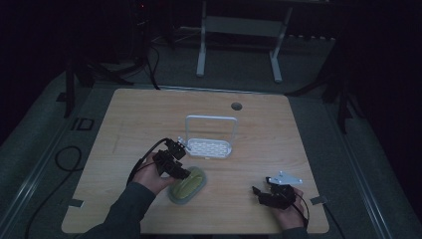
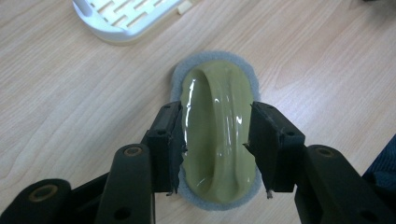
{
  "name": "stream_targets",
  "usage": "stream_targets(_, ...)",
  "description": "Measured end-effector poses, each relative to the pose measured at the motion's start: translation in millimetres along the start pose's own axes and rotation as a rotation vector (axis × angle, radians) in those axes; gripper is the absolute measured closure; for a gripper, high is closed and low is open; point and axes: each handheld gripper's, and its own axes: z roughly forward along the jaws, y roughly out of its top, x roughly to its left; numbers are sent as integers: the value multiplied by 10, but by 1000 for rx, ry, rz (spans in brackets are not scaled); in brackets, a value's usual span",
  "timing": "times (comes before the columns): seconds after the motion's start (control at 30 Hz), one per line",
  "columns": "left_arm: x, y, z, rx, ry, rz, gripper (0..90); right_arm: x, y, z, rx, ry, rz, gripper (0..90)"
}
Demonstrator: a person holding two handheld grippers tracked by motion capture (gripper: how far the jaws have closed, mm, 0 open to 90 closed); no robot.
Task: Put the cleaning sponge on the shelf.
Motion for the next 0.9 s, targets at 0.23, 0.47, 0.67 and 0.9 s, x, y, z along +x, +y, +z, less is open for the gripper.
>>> stream_targets(0.23,-38,37,39,35,-5,8,555,-1,0,0,-1,0,-2,319)
stream_targets(0.47,-70,84,86,80,-9,15,556,-1,0,0,-1,0,-2,319)
stream_targets(0.67,-63,133,137,106,-14,21,556,0,0,0,0,0,1,319)
stream_targets(0.9,-76,189,211,141,-21,27,550,0,0,0,0,0,0,319)
